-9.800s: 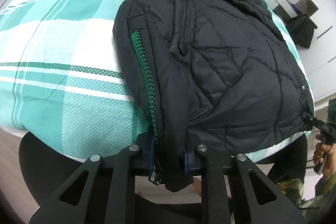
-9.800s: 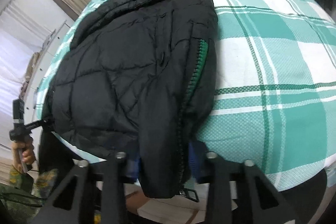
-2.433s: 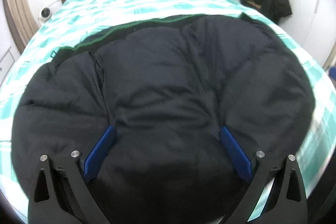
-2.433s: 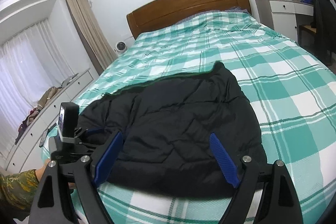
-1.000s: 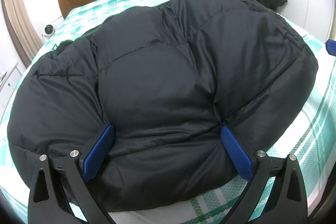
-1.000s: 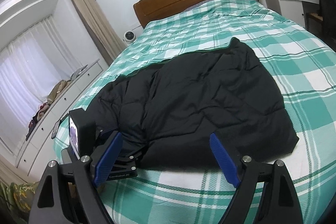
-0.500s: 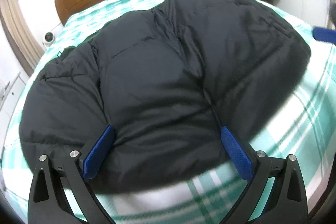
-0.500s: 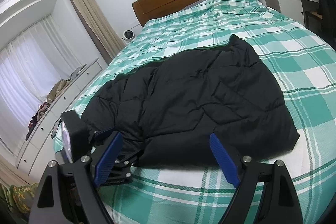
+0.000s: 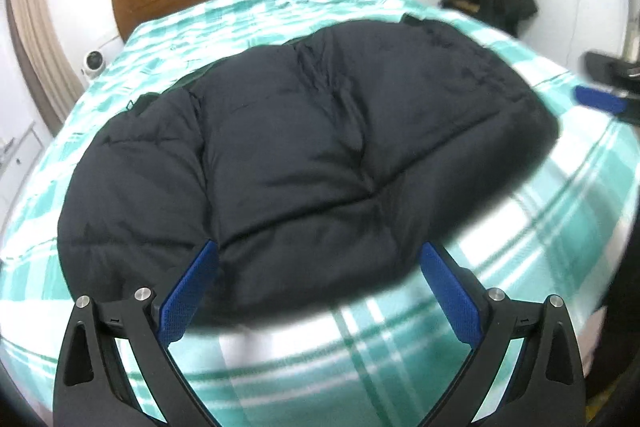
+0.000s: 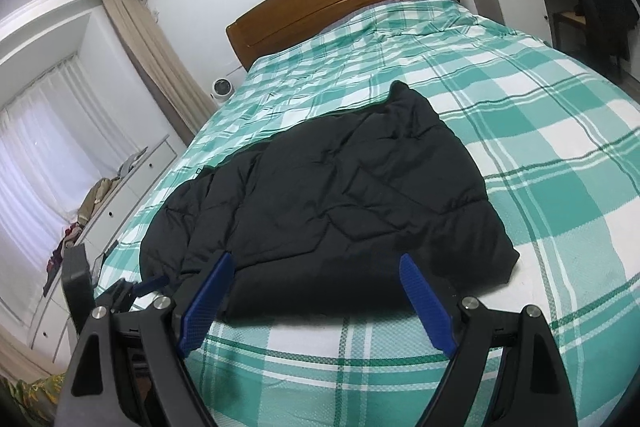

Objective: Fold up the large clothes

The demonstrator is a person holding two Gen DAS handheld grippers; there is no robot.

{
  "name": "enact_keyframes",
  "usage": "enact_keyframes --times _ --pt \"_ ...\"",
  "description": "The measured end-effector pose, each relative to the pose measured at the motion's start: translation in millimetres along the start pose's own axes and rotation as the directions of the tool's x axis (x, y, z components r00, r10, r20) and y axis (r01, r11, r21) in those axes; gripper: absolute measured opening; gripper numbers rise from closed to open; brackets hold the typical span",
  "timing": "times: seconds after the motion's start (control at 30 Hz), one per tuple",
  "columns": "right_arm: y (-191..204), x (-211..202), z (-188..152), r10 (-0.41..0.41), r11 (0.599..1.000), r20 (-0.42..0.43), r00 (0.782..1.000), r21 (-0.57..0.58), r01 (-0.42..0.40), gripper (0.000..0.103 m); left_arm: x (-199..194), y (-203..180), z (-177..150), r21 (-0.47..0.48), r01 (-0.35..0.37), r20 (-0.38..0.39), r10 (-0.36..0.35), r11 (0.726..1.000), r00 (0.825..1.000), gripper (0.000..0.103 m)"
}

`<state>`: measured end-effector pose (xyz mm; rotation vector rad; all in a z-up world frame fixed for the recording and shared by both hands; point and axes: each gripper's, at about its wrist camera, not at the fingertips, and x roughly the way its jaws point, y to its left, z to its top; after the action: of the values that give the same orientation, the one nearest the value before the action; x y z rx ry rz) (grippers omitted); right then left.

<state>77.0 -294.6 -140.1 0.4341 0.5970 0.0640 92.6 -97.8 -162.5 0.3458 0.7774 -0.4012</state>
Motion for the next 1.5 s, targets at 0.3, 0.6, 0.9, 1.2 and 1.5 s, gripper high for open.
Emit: enact_keyframes --times 0.3,0.6,0.9,1.2,1.5 --pt "-18 -5 15 -0.067 0.997 0.005 0.998 -0.033 0.067 0.087 1 -1 9 0.061 -0.001 -0.044 0.004 0.998 0.999 0.101" --pt "-133 32 31 -0.005 0.933 -0.104 0.995 0.356 0.042 0.089 6 74 85 -0.217 0.155 0.05 -0.148 0.964 0.988 0.1" --pt "-166 95 69 0.142 0.947 -0.174 0.975 0.312 -0.082 0.09 96 75 95 -0.23 0.102 -0.131 -0.135 0.968 0.982 0.102" --pt "-179 159 73 0.354 0.891 -0.229 0.907 0.376 -0.253 0.08 107 65 86 -0.187 0.102 -0.12 -0.126 0.977 0.985 0.102" --pt "-103 110 113 0.426 0.86 -0.134 0.895 0.366 -0.354 0.027 108 62 87 -0.167 0.088 -0.129 -0.11 0.982 0.986 0.102"
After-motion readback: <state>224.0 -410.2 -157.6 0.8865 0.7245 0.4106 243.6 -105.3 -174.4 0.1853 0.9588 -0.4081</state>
